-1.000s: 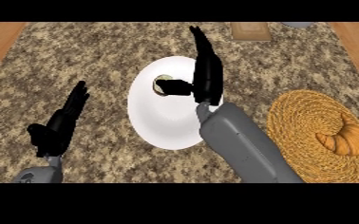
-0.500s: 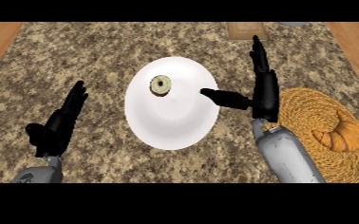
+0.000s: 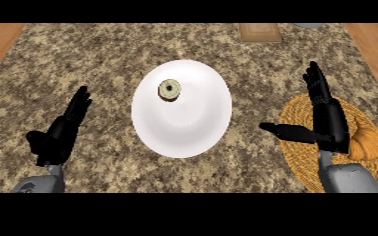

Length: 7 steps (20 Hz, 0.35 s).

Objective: Pick the cupcake from the placemat and place it in the plate

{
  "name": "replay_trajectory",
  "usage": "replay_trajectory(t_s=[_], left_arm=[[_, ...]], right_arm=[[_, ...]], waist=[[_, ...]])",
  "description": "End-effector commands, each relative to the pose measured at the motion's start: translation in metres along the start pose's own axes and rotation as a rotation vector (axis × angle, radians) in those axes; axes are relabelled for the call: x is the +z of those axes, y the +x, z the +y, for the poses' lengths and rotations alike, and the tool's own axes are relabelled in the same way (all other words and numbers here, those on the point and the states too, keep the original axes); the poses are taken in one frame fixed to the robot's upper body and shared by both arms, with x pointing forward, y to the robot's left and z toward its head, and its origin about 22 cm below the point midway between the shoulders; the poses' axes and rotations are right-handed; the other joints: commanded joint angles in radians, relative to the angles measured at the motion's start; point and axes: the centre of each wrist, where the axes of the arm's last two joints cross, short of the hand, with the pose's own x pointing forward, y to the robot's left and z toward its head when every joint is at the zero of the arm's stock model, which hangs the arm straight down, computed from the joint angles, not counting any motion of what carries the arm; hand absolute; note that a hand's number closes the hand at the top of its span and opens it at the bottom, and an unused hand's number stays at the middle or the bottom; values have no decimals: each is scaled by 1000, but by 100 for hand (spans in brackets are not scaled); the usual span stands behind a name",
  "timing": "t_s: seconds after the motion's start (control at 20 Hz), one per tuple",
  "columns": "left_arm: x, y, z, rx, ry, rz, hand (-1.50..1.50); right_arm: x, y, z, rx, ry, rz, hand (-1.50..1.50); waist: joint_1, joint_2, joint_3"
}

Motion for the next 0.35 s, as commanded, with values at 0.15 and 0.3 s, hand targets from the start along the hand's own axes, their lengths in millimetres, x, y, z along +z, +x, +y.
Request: replay_trajectory(t_s=[0.15,0.3], left_arm=[[10,4,8,4,-13,-6,0],[-7,2,-3,-6,-1,0,0]], right_arm=[[11,-39,-28,37,20,-16,-150],[19,-53,-38,29,-10,-20,-150]], waist=[[5,0,0],[2,0,0]])
